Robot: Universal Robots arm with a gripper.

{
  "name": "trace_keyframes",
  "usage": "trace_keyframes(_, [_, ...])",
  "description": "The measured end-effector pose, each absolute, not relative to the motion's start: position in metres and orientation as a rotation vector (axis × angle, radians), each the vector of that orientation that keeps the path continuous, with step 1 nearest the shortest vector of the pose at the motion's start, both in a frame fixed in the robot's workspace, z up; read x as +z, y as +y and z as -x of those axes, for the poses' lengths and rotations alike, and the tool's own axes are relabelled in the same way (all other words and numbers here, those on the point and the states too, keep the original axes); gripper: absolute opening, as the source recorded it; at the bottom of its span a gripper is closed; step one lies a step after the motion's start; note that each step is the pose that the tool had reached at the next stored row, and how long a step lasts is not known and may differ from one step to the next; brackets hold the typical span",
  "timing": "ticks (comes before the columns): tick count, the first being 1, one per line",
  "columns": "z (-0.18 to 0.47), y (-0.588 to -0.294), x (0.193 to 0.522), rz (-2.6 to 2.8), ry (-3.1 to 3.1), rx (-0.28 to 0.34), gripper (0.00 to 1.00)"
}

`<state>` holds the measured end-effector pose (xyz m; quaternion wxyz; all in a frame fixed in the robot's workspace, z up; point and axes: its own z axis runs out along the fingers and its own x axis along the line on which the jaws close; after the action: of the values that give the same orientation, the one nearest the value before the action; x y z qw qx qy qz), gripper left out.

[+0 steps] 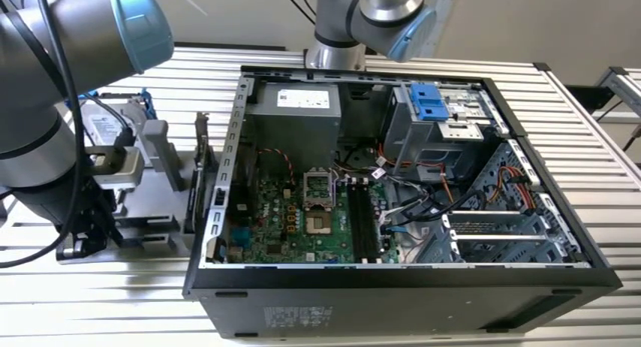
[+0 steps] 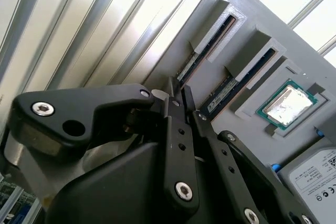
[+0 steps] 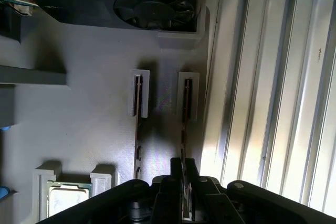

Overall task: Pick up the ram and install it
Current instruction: 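Pick up the ram and move it above insertion slot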

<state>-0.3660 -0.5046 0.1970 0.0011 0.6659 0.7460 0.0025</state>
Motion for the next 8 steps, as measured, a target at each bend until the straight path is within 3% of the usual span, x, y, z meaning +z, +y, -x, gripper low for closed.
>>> trace_keyframes(8, [0.366, -0.5046, 0.204, -2.091, 2.342, 0.008, 0.0])
